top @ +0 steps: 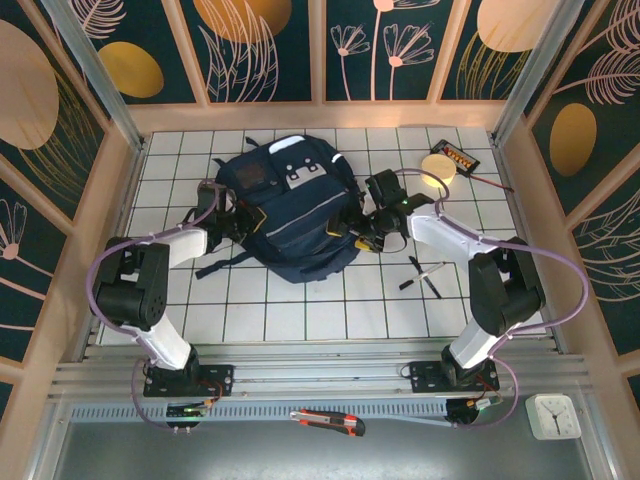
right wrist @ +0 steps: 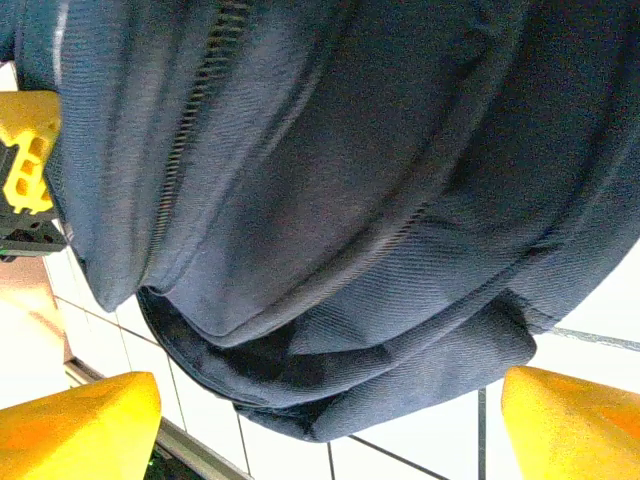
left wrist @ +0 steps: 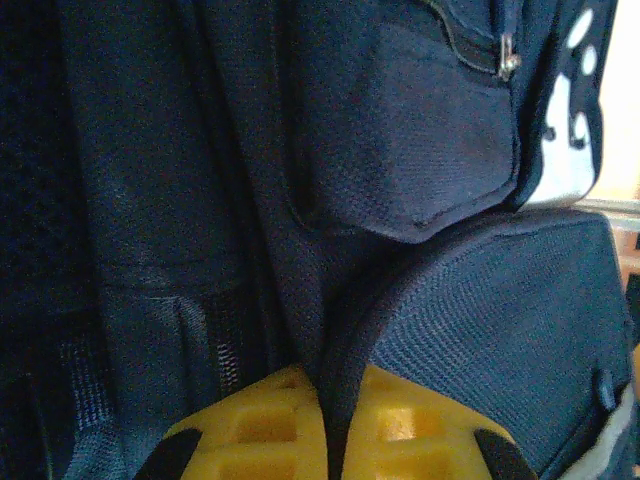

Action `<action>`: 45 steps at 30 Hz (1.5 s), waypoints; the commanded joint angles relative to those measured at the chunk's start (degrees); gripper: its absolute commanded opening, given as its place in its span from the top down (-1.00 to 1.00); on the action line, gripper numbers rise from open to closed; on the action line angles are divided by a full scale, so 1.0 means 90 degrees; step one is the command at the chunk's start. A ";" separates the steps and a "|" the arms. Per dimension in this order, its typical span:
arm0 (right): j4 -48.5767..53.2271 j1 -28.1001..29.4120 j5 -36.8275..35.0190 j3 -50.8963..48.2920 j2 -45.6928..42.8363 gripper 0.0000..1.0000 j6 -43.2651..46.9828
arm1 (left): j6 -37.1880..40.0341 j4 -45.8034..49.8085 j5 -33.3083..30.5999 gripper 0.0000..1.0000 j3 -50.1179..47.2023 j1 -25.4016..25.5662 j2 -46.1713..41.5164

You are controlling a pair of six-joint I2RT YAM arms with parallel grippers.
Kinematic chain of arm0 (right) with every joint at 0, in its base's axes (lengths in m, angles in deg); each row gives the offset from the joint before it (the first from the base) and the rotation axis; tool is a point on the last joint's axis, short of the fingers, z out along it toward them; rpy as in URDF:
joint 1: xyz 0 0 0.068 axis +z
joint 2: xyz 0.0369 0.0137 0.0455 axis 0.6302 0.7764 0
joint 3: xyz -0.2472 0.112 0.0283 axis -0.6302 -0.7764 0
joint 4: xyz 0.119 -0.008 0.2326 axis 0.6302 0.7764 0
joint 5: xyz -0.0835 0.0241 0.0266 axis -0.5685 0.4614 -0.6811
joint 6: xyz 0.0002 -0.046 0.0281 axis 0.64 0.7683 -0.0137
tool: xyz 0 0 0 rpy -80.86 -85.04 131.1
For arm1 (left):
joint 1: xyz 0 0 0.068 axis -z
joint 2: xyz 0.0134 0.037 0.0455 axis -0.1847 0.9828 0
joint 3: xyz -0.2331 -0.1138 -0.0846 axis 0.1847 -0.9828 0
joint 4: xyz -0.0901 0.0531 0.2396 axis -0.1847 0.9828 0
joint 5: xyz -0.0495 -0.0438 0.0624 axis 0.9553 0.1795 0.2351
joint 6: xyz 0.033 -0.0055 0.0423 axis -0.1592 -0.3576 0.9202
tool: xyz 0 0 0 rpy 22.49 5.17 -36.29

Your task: Pack the student bag

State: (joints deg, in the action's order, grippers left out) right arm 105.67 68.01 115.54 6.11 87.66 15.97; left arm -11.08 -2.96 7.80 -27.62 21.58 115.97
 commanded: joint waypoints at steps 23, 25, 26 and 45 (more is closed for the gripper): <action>0.0765 0.2306 -0.3586 0.1242 -0.0736 -0.81 0.0317 | -0.4175 -0.1790 -0.1445 1.00 0.0048 0.0342 -0.2100; 0.0953 0.2550 -0.4018 0.1501 -0.0487 -0.77 0.0344 | -0.4247 -0.1803 -0.1599 1.00 0.0054 0.0466 -0.2121; 0.1047 0.2648 -0.4212 0.1655 -0.0330 -0.76 0.0348 | -0.4287 -0.1817 -0.1577 1.00 0.0064 0.0509 -0.2100; 0.0958 0.2922 -0.4265 0.2120 0.0754 -0.13 0.0292 | -0.4361 -0.1604 -0.1782 1.00 -0.0085 0.0736 -0.2429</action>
State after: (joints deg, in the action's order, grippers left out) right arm 113.60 93.91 78.51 23.75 93.12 18.62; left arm -46.29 -10.21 -6.91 -30.22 28.34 98.31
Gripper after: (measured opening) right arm 0.577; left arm 0.074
